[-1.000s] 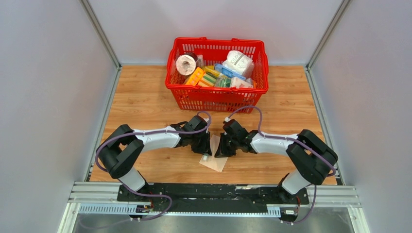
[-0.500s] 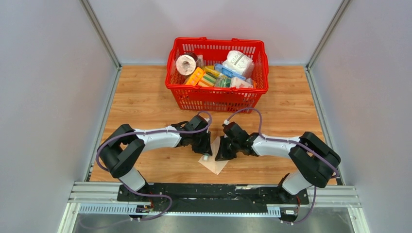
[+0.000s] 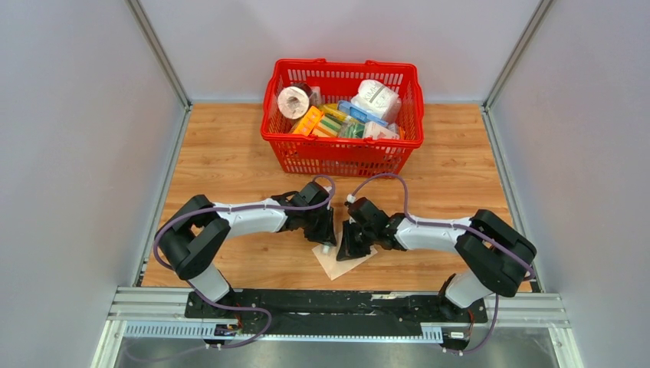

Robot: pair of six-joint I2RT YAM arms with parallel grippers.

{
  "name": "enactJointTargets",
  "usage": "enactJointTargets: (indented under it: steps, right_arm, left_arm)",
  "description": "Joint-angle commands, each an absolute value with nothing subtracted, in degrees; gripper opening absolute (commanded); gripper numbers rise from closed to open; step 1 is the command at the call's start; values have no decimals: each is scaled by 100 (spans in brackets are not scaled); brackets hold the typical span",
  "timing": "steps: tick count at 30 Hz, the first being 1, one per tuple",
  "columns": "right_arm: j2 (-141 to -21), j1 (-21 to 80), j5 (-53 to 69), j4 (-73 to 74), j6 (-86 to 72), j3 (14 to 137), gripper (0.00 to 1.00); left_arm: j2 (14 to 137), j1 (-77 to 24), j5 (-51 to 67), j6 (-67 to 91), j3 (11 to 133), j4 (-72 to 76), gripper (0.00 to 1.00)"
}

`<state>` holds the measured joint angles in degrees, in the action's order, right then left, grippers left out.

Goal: Place the letter into the envelope and seal it

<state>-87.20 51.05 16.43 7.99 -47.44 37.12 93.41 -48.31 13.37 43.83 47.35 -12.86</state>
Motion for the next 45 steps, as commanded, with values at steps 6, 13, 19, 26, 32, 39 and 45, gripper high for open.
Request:
enactJointTargets:
  steps: [6,13,19,26,32,39,45]
  right_arm:
    - [-8877,5317,1855,896,-4544,3630,0]
    - [-8807,5449,1802,791,-4588,3691,0]
    - [-8894,5563,1758,537,-4790,3656,0]
    - [-9105,5722,1749,422,-4869,3709,0]
    - [-8790,5643,1311,772,-4852,3683,0]
    - [-8149,4826,1099,1204,-4834,3305,0]
    - [-7910,4395,1169,1398,-4685,3296,0]
  left_arm:
    - [9615,-4860,1011,4333,4676,-1547,0]
    - [9615,-4860,1011,4342,4667,-1556,0]
    - [9624,-4852,1020,4342,4676,-1556,0]
    - [9624,-4860,1020,4324,4676,-1573,0]
    - [9633,-4852,985,4289,4684,-1582,0]
    - [9607,-4808,967,4219,4702,-1644,0]
    - [9703,-4808,1028,4219,4711,-1591,0]
